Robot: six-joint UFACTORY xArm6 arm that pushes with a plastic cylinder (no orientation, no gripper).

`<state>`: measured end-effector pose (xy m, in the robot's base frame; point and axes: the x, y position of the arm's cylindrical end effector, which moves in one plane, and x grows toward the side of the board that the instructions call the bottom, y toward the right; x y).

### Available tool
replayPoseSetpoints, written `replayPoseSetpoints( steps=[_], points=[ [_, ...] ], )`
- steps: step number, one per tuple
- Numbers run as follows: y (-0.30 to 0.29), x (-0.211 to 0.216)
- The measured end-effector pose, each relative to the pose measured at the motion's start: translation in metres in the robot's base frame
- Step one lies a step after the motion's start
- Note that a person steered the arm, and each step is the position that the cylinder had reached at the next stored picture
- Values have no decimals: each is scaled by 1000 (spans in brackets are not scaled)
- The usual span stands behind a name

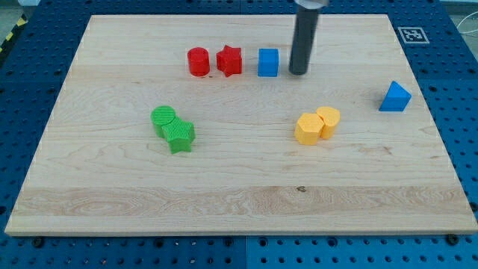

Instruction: Slide the yellow heart below the red star

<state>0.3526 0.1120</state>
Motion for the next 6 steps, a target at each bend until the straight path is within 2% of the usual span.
replayPoseSetpoints(
  steps=[1, 3, 4, 6],
  points=[
    [26, 21],
    [66, 93],
    [64, 113],
    [11, 119]
  ],
)
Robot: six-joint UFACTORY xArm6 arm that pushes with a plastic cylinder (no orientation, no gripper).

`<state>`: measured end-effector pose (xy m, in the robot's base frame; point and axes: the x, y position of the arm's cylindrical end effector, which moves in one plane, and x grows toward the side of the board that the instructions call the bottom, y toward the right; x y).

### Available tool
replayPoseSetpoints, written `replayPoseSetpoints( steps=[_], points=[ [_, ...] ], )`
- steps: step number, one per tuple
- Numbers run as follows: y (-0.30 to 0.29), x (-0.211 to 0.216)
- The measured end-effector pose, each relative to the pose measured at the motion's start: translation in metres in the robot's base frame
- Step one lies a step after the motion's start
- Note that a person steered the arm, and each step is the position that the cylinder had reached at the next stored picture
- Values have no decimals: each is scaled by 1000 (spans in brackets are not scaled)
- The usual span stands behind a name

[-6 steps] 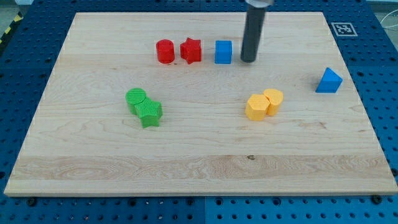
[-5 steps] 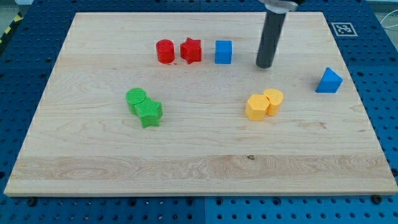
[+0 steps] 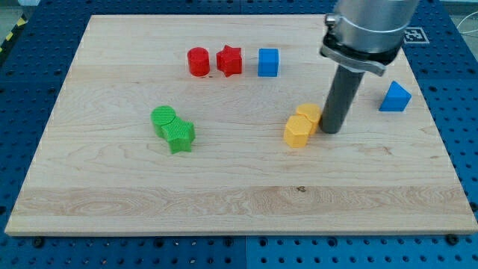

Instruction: Slide the yellow heart below the red star

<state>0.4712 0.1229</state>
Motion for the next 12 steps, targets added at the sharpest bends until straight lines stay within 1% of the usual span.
replayPoseSetpoints(
  steps=[1, 2, 3, 5, 6, 7, 9, 11, 12],
  points=[
    [-14, 12],
    [-45, 7],
    [-52, -12],
    [-40, -26],
    [-21, -36],
    [-22, -43],
    [-72, -44],
    [-63, -83],
    [-63, -90]
  ],
)
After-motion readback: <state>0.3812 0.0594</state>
